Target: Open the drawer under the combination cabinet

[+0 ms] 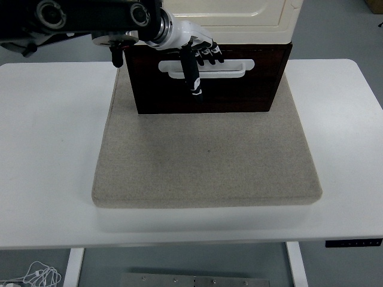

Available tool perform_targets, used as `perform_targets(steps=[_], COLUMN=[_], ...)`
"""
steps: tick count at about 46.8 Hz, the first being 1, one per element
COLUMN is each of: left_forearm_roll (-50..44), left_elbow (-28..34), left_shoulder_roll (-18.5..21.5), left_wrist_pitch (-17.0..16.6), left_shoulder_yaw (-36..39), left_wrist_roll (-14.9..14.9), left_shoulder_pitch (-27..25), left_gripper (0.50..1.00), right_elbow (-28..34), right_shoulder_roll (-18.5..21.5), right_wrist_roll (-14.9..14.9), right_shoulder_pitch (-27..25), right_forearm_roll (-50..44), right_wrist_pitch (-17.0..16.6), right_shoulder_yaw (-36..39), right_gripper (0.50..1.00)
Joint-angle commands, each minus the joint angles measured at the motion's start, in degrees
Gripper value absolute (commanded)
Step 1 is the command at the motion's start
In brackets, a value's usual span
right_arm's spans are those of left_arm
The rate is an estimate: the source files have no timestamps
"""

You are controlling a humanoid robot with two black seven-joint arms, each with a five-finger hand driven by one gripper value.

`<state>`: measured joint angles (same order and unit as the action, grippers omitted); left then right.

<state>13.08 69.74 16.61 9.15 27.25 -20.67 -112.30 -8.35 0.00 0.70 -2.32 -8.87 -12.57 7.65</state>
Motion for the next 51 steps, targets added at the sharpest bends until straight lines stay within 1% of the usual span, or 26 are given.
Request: perform_targets(steps=[1, 30, 38, 51], left_forearm_roll=[0.4, 0.5, 0.5, 0.5], left_elbow=[-0.3, -0.9, -0.8, -0.7], left_shoulder_roll=[-0.1, -1.0, -1.8, -1.8], left_wrist_pitch=[0.0, 0.0, 0.0, 0.3], left_shoulder_yaw=[0.0, 0.0, 0.0, 0.0], left_wrist_roll=[0.0, 0.1, 0.1, 0.1], left_shoulder_pitch=[0.4, 1.4, 1.9, 1.8], left_gripper=[1.000, 1.000, 1.000, 1.000], right_elbow=[0.0, 0.0, 0.0, 0.0], right_shoulder_roll=[0.0, 0.0, 0.0, 0.0], right_wrist_roll=[0.0, 0.0, 0.0, 0.0], right_shoulder_pitch=[0.0, 0.0, -0.1, -0.1], right_forearm_roll=[0.0, 0.0, 0.0, 0.0], right_wrist_pitch=[0.0, 0.0, 0.0, 0.0], right_shoulder_yaw=[0.0, 0.0, 0.0, 0.0], right_gripper=[0.926, 0.926, 0.926, 0.926])
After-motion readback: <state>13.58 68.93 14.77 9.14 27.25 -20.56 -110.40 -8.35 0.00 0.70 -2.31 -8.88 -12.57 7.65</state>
